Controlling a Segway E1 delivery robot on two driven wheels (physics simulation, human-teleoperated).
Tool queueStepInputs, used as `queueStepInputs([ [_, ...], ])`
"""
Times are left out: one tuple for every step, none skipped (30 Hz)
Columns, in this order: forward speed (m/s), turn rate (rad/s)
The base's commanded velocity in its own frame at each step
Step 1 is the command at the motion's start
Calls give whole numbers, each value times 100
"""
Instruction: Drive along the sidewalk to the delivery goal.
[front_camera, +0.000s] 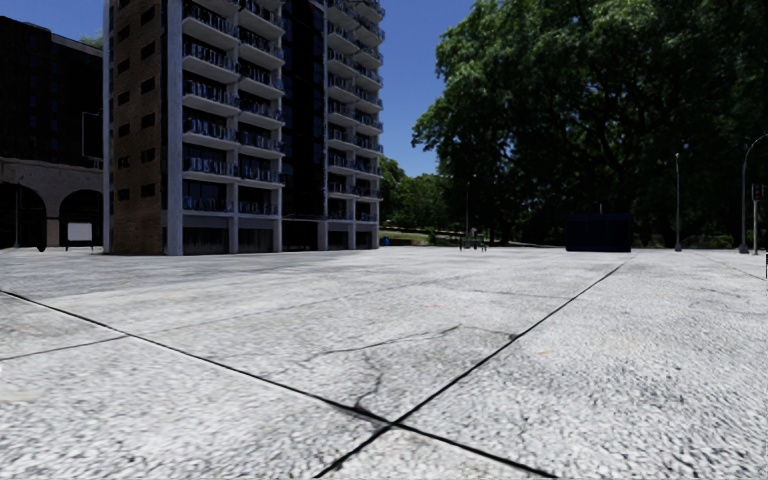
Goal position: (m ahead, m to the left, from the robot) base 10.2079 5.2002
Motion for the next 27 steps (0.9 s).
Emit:
queueStepInputs([
  [189, 51],
  [189, 51],
  [189, 51],
  [189, 51],
  [189, 51],
  [189, 51],
  [189, 51],
  [189, 51],
  [189, 50],
  [189, 49],
  [189, 48],
  [189, 48],
  [189, 48],
  [189, 47],
  [189, 47],
  [189, 47],
  [189, 47],
  [189, 47],
  [189, 47],
  [189, 47],
  [189, 47],
  [189, 47],
  [189, 47],
  [189, 47],
  [189, 47],
  [189, 47],
  [189, 47],
])
